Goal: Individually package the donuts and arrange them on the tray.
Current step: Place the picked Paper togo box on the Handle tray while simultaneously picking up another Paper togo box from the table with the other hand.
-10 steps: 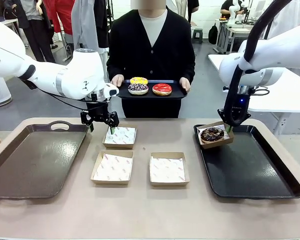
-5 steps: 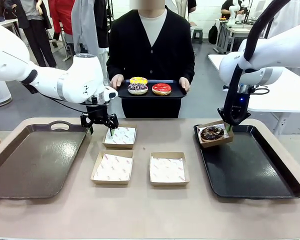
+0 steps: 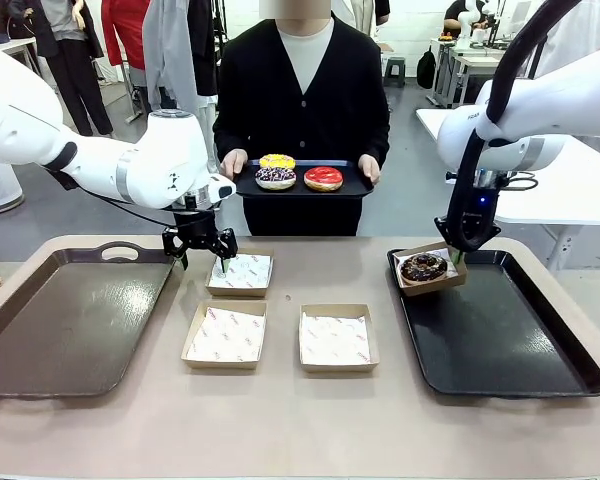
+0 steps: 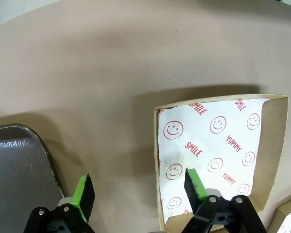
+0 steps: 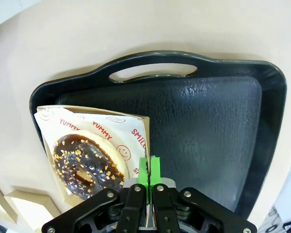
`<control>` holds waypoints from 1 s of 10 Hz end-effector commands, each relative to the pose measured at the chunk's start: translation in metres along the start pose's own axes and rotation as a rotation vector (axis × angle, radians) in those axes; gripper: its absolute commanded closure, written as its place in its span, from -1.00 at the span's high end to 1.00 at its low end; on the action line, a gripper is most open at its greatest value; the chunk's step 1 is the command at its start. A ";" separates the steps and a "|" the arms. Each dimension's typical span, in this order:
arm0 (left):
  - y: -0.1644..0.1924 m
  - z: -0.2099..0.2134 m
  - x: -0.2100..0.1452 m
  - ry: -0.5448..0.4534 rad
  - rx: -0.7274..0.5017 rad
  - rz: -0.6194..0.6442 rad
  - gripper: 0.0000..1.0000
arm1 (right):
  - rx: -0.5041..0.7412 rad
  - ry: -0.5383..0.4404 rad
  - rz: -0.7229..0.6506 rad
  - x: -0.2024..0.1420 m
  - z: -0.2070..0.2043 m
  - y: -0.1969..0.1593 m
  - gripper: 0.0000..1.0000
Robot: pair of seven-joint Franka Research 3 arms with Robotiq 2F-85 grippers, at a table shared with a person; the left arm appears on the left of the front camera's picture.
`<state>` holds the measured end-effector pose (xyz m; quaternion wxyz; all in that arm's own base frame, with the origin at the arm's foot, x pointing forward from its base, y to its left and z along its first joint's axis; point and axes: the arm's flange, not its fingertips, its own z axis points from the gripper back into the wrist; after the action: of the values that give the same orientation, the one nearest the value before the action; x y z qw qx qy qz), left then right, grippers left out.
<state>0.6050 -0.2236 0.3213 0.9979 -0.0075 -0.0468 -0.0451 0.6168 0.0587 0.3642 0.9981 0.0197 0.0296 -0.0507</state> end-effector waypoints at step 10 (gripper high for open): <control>-0.004 0.001 0.001 -0.025 -0.018 0.053 -1.00 | -0.005 0.018 0.009 0.002 -0.001 0.004 1.00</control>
<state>0.6066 -0.2247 0.3217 0.9978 -0.0123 -0.0523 -0.0377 0.6157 0.0620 0.3625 0.9981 0.0191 0.0341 -0.0469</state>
